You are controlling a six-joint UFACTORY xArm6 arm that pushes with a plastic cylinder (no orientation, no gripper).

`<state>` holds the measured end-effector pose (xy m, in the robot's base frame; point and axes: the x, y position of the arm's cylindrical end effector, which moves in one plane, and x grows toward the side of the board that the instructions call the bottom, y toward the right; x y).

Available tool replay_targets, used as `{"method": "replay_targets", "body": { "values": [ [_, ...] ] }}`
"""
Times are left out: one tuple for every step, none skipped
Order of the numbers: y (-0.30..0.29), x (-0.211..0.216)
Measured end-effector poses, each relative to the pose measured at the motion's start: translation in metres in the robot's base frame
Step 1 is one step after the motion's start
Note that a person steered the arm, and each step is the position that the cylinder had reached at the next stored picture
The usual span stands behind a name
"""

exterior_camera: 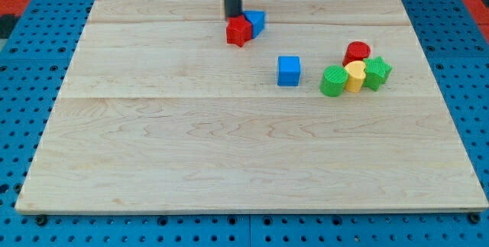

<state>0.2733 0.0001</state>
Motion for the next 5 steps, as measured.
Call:
{"method": "replay_targets", "body": {
  "values": [
    [0.063,0.025],
    [0.101,0.036],
    [0.104,0.036],
    [0.094,0.036],
    [0.078,0.014]
  ]
}}
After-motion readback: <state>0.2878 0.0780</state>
